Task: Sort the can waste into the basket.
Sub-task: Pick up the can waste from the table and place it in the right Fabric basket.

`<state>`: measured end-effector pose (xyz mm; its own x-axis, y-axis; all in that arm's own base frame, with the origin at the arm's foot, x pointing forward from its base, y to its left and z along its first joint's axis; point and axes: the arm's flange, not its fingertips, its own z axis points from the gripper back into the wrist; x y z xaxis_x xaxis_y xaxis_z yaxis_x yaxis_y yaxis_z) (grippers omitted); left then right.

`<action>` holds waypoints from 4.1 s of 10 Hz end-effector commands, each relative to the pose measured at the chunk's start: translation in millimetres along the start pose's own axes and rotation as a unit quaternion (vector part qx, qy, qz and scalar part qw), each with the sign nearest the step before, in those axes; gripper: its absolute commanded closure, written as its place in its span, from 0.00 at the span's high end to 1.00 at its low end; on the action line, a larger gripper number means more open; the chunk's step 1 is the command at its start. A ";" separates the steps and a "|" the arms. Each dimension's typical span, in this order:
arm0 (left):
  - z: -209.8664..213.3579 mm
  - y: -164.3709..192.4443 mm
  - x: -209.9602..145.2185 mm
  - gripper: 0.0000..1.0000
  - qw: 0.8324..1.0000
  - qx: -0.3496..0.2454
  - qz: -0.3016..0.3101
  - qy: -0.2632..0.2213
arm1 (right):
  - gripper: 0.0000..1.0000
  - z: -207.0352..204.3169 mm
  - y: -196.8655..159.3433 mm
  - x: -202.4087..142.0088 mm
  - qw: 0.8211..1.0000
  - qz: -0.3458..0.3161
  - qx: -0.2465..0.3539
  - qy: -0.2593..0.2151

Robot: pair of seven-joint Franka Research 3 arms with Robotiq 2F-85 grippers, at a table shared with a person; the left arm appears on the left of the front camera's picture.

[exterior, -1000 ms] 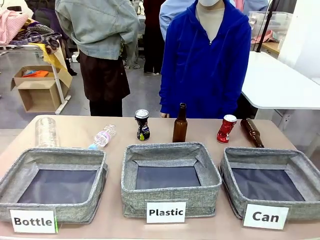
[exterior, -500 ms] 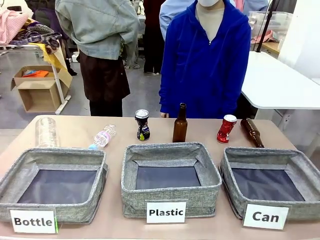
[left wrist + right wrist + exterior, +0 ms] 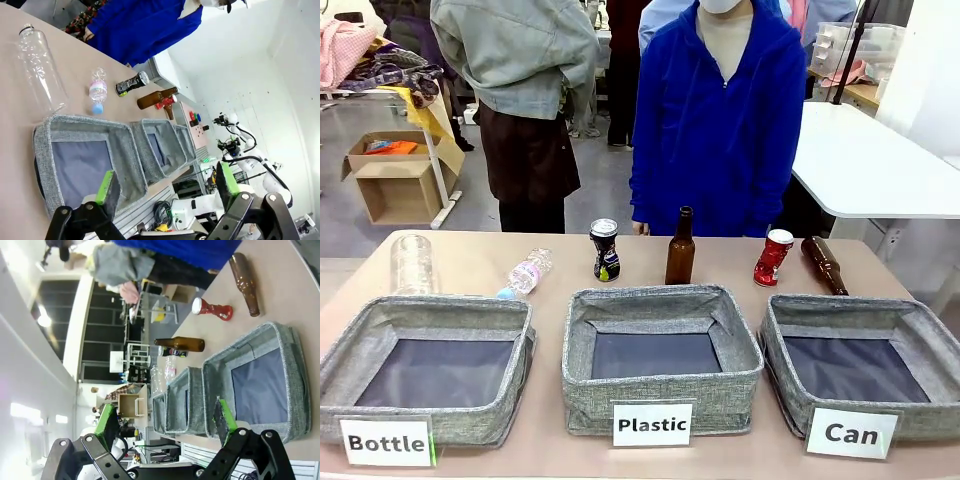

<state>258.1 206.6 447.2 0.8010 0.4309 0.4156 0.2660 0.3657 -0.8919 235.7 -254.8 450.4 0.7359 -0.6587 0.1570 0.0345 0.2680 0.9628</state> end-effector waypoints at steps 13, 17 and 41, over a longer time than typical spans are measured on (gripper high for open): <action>-315.0 -34.4 54.0 1.00 0.900 0.025 -0.341 0.271 | 1.00 -1.9 -1.1 3.8 1.000 0.014 0.011 -0.007; -249.7 -49.6 86.9 1.00 0.937 0.022 -0.243 0.249 | 1.00 -1.9 -1.1 3.8 1.000 0.014 0.011 -0.007; -344.6 -30.2 20.8 1.00 0.836 -0.025 -0.504 0.218 | 1.00 -1.9 -1.1 3.8 1.000 0.014 0.011 -0.007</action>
<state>424.1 -78.7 442.8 0.4112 -0.4442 0.7960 0.8973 0.3509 -0.2677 238.0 -254.6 448.5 0.7337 -0.6608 0.1580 0.0353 0.2694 0.9624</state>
